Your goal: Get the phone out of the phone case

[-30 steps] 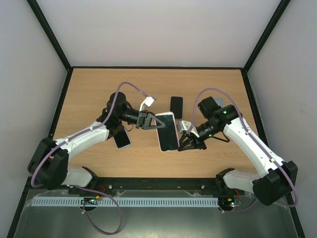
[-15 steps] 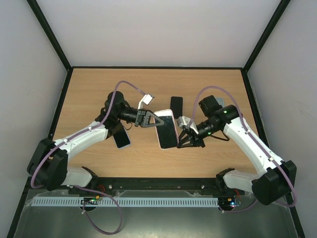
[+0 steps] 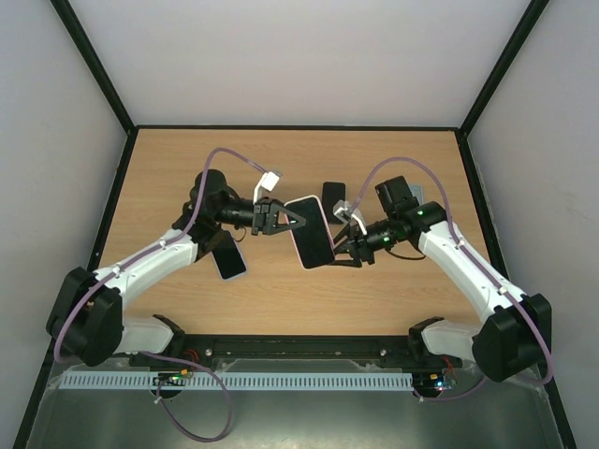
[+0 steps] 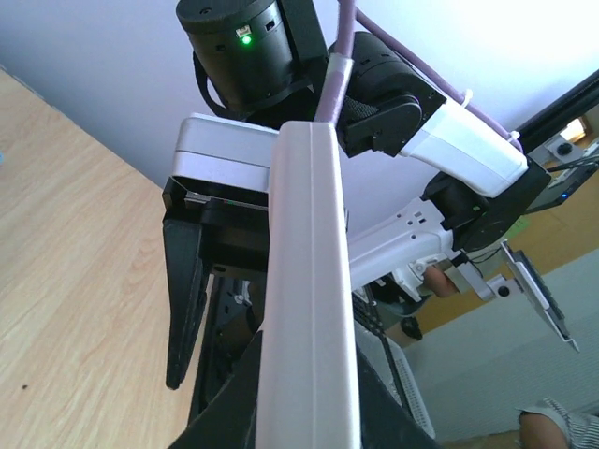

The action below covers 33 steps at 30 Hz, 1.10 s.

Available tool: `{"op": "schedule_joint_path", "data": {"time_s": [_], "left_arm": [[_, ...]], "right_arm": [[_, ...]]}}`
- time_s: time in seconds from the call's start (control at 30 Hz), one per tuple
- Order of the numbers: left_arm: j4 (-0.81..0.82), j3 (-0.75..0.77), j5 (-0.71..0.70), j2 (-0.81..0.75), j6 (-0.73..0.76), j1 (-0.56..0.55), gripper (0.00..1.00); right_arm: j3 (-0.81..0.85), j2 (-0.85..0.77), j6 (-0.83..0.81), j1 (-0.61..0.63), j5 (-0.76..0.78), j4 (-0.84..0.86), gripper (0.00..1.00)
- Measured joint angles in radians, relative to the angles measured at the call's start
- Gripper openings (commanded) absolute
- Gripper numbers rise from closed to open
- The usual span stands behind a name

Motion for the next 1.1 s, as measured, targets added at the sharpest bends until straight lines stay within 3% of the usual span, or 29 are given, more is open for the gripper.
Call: {"op": "schedule_joint_path", "data": {"time_s": [0.33,0.77,0.87,1.1], "left_arm": [[-0.146,0.038,-0.033,-0.027,0.185,0.002,0.03],[-0.280,0.105,-0.009,0.014,0.328,-0.014,0.03],[-0.326,0.134,-0.003,0.030,0.365,-0.014,0.03],[-0.396,0.185,-0.051,0.063,0.391,-0.002,0.05]], "right_arm": [[-0.008,0.002,0.159,-0.023,-0.023,0.114,0.59],[-0.008,0.002,0.252,-0.037,-0.026,0.199,0.67],[-0.008,0.002,0.275,-0.039,-0.027,0.217,0.53],[-0.008,0.002,0.333,-0.040,-0.071,0.265,0.04]]}}
